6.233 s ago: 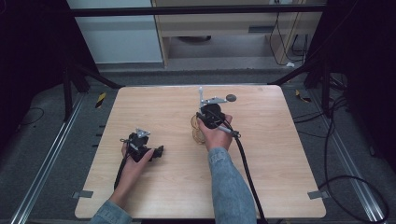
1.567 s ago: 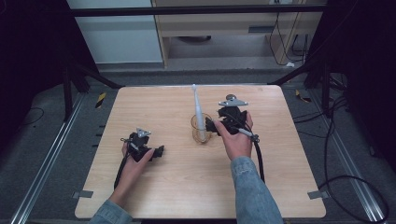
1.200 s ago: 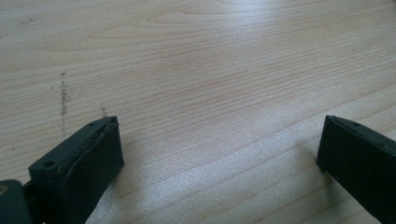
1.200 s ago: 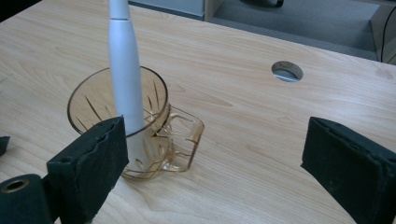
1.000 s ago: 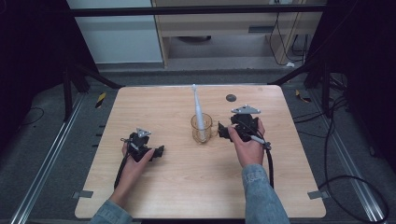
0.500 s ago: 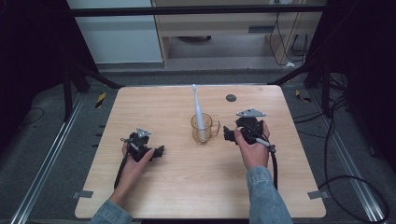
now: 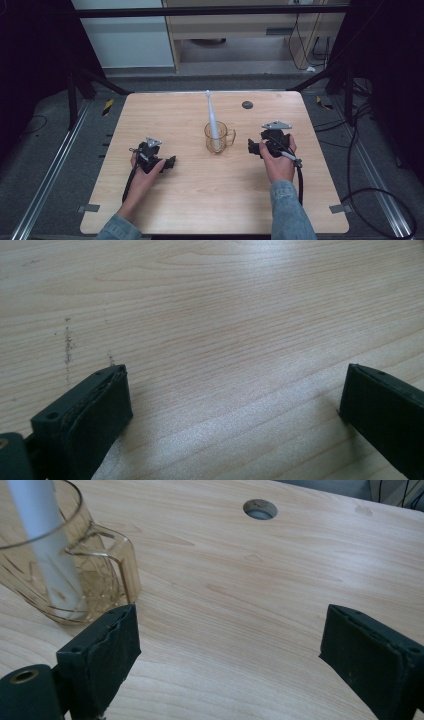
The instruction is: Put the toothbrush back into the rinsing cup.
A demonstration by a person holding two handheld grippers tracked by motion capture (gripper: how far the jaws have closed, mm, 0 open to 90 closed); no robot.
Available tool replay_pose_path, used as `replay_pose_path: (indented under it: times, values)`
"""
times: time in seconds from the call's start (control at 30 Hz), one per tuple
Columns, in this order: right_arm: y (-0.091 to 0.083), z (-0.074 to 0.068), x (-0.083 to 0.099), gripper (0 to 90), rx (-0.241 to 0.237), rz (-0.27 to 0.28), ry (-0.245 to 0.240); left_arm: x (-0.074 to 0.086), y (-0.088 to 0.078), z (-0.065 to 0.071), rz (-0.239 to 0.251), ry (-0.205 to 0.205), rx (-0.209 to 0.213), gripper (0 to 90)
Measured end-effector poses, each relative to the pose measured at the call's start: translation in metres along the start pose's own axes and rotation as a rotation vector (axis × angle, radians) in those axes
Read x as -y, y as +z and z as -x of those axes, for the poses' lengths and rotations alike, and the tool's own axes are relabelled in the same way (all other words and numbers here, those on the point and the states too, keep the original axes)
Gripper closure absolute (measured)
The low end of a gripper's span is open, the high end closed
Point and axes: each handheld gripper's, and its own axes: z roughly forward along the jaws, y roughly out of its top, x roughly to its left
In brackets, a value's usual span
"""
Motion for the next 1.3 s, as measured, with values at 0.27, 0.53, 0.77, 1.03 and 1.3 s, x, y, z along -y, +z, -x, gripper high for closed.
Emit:
replay_pose_path:
  times: [0.27,0.53,0.77,1.03,1.3]
  values:
    - [0.004,0.013,0.011,8.3,0.024,-0.031,0.010,0.000,0.000,0.000,0.001,-0.001,0.000,0.0]
    - [0.010,0.023,0.027,7.9,0.046,-0.062,0.037,0.000,0.000,0.000,0.001,-0.001,0.000,0.0]
    - [0.016,0.028,0.036,7.9,0.064,-0.082,0.051,0.000,0.000,0.000,-0.001,0.000,0.000,0.0]
    - [0.032,0.034,0.044,7.4,0.084,-0.113,0.071,0.000,0.000,0.000,0.000,0.000,0.000,0.0]
    - [0.050,0.041,0.049,7.7,0.108,-0.107,0.110,0.000,0.000,0.000,-0.001,0.000,0.000,0.0]
